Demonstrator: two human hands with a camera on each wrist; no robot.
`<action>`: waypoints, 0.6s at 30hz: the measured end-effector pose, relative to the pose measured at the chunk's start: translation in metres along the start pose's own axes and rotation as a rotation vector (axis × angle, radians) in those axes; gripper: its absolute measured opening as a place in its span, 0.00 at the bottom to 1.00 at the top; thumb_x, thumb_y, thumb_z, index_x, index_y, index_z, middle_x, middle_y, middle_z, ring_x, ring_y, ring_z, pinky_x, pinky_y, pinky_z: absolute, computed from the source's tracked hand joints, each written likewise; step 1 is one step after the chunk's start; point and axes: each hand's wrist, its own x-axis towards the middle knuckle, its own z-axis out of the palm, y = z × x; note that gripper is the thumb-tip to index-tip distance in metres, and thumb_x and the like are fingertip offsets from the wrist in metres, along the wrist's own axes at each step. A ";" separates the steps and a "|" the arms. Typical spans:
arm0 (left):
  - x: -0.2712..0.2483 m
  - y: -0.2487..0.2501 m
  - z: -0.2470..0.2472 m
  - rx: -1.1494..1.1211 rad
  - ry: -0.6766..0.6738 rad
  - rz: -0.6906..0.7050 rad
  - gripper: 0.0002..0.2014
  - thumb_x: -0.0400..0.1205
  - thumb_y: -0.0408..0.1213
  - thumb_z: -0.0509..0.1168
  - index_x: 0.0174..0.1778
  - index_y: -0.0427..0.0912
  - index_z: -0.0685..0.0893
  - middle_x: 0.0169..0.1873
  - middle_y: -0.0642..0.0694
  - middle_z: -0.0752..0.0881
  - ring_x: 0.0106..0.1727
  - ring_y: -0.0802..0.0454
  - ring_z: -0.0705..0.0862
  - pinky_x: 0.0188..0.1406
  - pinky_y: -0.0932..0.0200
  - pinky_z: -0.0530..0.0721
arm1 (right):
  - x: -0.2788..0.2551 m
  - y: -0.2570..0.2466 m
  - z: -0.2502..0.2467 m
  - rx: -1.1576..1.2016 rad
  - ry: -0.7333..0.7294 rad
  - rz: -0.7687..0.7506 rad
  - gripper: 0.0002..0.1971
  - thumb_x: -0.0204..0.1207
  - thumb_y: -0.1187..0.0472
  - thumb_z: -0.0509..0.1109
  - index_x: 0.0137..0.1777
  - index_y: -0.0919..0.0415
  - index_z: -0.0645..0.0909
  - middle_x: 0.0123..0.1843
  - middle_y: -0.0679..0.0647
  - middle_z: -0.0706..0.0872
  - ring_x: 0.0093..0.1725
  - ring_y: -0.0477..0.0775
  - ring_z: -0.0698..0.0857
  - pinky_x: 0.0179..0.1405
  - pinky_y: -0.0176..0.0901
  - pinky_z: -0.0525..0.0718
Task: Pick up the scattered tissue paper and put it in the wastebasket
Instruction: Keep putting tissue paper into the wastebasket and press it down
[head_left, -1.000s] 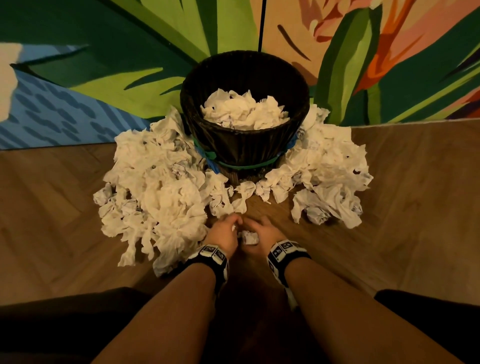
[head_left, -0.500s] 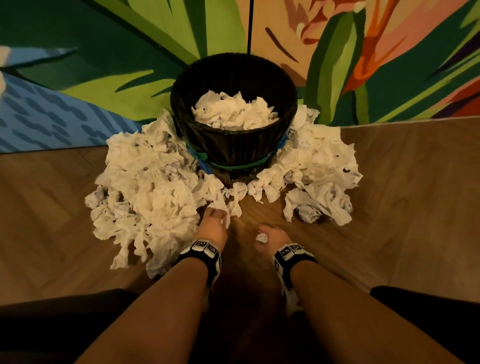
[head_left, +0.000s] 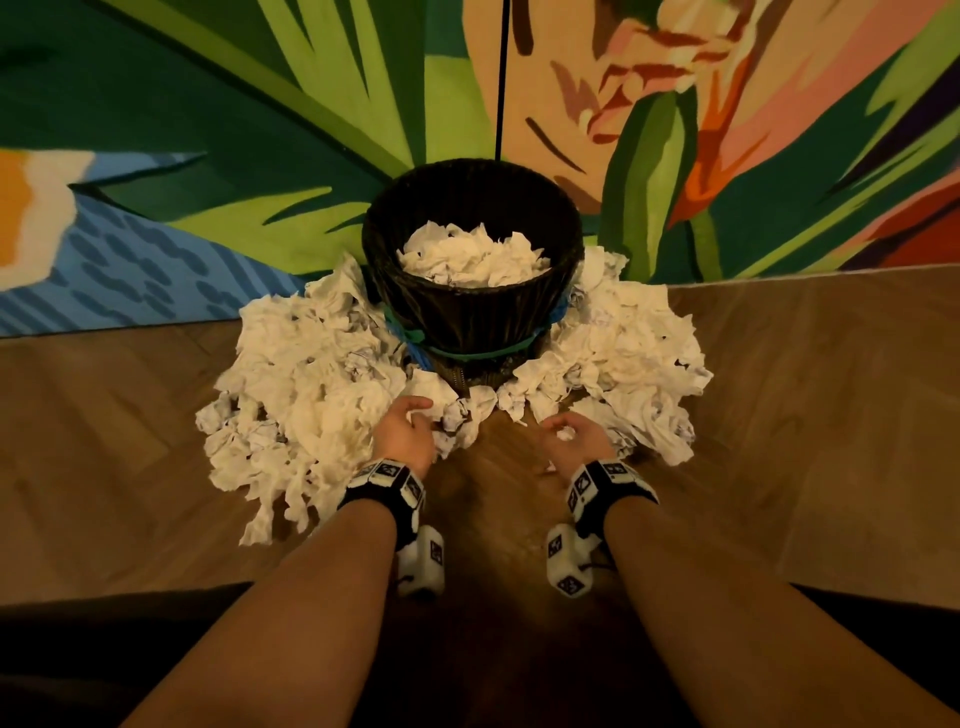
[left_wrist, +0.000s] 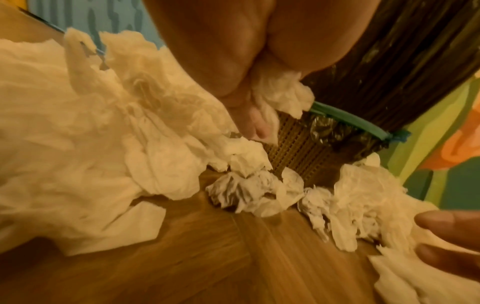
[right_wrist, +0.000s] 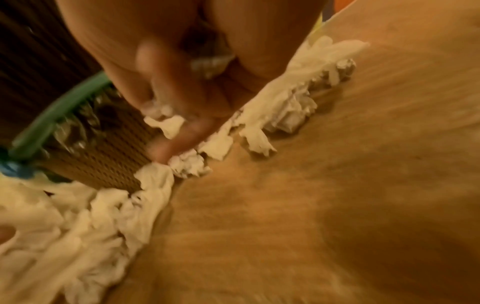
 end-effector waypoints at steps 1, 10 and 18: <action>0.002 0.002 -0.003 -0.023 0.027 -0.007 0.14 0.86 0.32 0.55 0.42 0.51 0.84 0.44 0.45 0.89 0.42 0.46 0.86 0.42 0.54 0.84 | -0.002 -0.006 -0.003 -0.003 0.012 -0.019 0.03 0.75 0.52 0.75 0.44 0.49 0.86 0.43 0.52 0.90 0.26 0.51 0.89 0.19 0.41 0.84; 0.025 0.064 -0.045 -0.342 0.341 0.040 0.09 0.82 0.42 0.62 0.46 0.40 0.81 0.35 0.47 0.81 0.37 0.47 0.77 0.39 0.57 0.72 | 0.001 -0.075 -0.031 0.415 0.195 -0.035 0.14 0.70 0.42 0.63 0.36 0.52 0.80 0.33 0.52 0.79 0.33 0.56 0.78 0.33 0.44 0.78; 0.057 0.138 -0.072 -0.419 0.350 0.260 0.11 0.89 0.34 0.47 0.59 0.43 0.74 0.36 0.45 0.74 0.35 0.48 0.73 0.36 0.56 0.69 | 0.016 -0.139 -0.064 0.913 0.240 -0.009 0.11 0.80 0.70 0.60 0.56 0.55 0.76 0.52 0.56 0.76 0.45 0.55 0.76 0.42 0.41 0.80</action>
